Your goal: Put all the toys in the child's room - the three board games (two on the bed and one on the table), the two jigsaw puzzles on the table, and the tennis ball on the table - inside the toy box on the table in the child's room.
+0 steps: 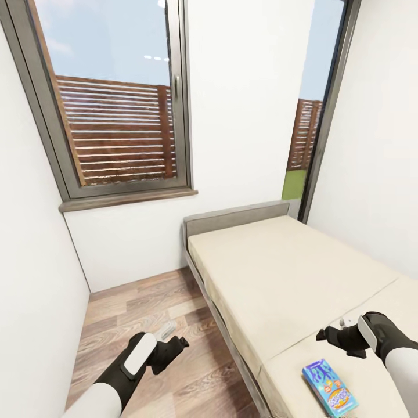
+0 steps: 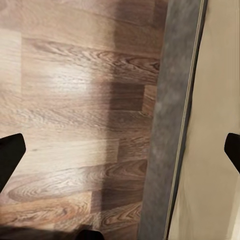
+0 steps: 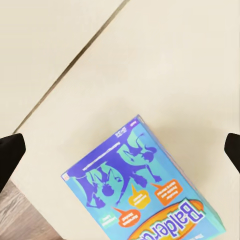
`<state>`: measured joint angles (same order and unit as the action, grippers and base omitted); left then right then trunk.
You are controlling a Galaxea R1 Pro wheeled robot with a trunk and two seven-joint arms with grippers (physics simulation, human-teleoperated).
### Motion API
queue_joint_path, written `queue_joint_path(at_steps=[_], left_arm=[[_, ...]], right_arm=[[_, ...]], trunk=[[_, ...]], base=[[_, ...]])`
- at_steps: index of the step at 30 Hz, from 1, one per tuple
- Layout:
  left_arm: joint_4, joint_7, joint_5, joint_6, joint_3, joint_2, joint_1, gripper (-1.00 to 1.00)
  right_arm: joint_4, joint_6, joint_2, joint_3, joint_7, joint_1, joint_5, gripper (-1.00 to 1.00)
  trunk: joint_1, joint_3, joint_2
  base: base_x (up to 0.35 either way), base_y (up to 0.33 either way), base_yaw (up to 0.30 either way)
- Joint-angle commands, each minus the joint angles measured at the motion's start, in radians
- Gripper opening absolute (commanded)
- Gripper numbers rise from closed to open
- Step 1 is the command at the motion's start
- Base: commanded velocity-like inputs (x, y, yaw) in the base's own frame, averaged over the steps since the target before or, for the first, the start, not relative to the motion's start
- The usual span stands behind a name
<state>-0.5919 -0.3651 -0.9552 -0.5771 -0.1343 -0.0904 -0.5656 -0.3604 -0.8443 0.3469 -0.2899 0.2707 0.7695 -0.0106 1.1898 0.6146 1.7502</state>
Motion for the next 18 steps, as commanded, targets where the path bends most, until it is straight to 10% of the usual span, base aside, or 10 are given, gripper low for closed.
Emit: queue_joint_path(at_steps=[1,15,18], left_arm=[[-0.002,-0.010,-0.011,-0.001,-0.004,0.000,0.000,1.00],[-0.006,-0.004,-0.011,-0.003,-0.009,-0.015,0.000,1.00],[-0.007,-0.004,-0.011,-0.003,-0.047,-0.017,0.000,1.00]], right_arm=[[-0.001,-0.005,0.000,-0.005,0.001,0.001,-0.001,1.00],[0.006,-0.010,0.018,-0.010,0.002,0.003,-0.006,1.00],[0.010,-0.018,0.060,-0.011,0.112,0.001,-0.011,1.00]], trunk=[[0.004,0.004,0.008],[0.058,0.048,0.106],[0.069,0.058,0.127]], base=[[0.000,0.000,0.000],[0.000,0.000,0.000],[0.000,0.000,0.000]])
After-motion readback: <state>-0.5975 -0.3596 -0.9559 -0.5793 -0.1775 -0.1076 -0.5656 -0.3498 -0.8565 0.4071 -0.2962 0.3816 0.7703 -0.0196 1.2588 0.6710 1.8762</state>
